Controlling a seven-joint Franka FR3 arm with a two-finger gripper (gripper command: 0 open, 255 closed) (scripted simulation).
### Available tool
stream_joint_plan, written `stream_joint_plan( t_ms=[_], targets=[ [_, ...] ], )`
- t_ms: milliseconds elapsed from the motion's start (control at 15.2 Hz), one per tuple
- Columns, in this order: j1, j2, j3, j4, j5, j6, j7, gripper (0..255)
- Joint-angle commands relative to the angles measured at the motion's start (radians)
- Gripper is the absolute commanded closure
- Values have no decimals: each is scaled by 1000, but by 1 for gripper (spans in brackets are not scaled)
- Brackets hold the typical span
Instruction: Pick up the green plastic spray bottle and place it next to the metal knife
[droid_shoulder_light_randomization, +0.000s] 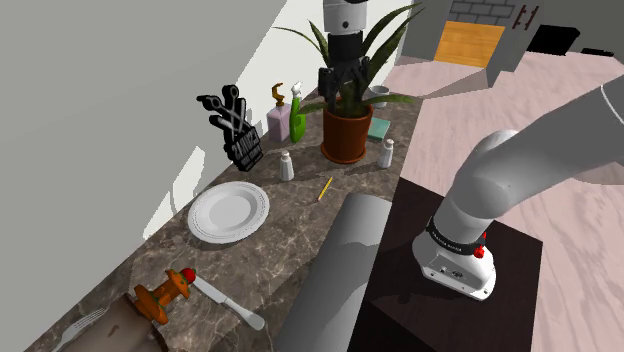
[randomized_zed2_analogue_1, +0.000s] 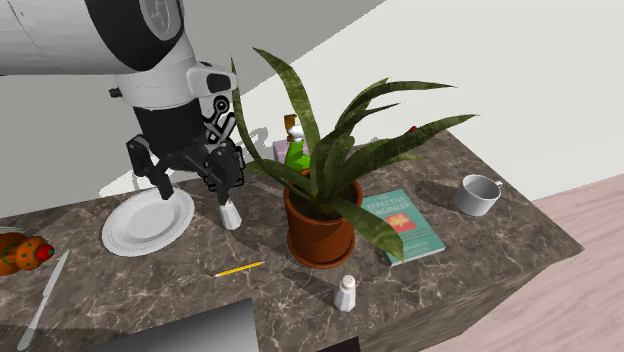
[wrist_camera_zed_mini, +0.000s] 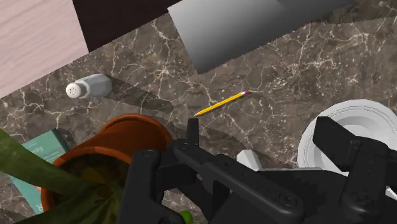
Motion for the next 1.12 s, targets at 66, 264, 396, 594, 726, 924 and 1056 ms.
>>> stream_joint_plan(
  t_ms=[66,264,396,594,726,924,1056],
  targets=[
    [-25,132,29,97,-24,31,89,0],
    [-47,256,51,194,-58,52,177,0],
    [-59,339,60,264,-85,58,235,0],
    [-71,463,68,380,-128,54,321,0],
    [-75,546,67,464,-158,44,375,0],
    [-77,671,60,603,-202,16,450,0],
    [-74,756,50,705,-229,-11,495,0]
  ],
)
